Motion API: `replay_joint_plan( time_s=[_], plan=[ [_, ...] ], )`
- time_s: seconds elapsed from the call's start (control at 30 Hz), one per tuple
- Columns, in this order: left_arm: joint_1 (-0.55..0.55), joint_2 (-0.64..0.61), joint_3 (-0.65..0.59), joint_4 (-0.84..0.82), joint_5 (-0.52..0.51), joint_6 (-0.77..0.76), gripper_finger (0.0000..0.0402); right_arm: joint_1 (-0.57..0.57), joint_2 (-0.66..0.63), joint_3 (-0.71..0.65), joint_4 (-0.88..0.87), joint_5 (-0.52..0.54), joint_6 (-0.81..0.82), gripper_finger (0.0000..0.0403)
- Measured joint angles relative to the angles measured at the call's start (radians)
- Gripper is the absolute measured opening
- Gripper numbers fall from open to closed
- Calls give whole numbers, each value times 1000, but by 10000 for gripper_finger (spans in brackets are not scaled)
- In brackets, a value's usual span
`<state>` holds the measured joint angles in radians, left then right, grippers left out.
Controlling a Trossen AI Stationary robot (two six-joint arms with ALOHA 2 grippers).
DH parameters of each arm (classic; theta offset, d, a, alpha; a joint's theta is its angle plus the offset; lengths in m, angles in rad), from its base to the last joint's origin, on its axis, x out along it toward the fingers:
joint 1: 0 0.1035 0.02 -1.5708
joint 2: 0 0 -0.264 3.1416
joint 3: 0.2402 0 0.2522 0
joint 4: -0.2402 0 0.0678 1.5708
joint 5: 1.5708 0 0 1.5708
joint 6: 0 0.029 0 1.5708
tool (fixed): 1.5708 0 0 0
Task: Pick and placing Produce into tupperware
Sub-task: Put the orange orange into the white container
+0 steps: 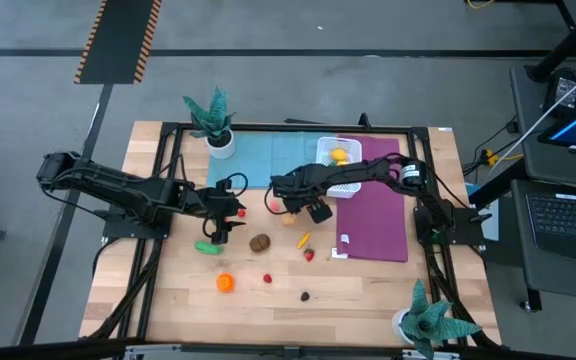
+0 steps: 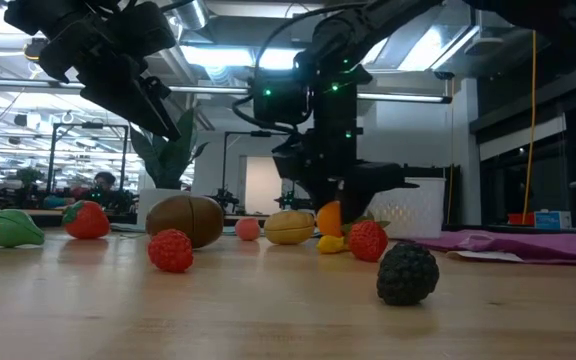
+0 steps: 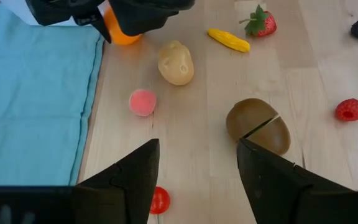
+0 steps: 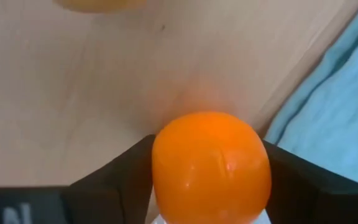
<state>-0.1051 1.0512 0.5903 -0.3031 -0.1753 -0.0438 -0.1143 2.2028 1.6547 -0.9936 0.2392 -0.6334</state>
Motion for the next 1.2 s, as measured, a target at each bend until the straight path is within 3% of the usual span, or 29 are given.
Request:
replay_joint_plan(
  time_s=[0.13,0.77,1.0,1.2],
  plan=[
    [0,0,0,0,0,0,207,0,-1,0,-9,-1,0,219],
    [0,0,0,0,0,0,207,0,-2,4,-15,-5,117,213],
    [0,0,0,1,0,0,207,15,-3,97,-53,-8,130,211],
    [0,0,0,1,0,0,207,12,-6,203,-104,-140,170,210]
  ],
)
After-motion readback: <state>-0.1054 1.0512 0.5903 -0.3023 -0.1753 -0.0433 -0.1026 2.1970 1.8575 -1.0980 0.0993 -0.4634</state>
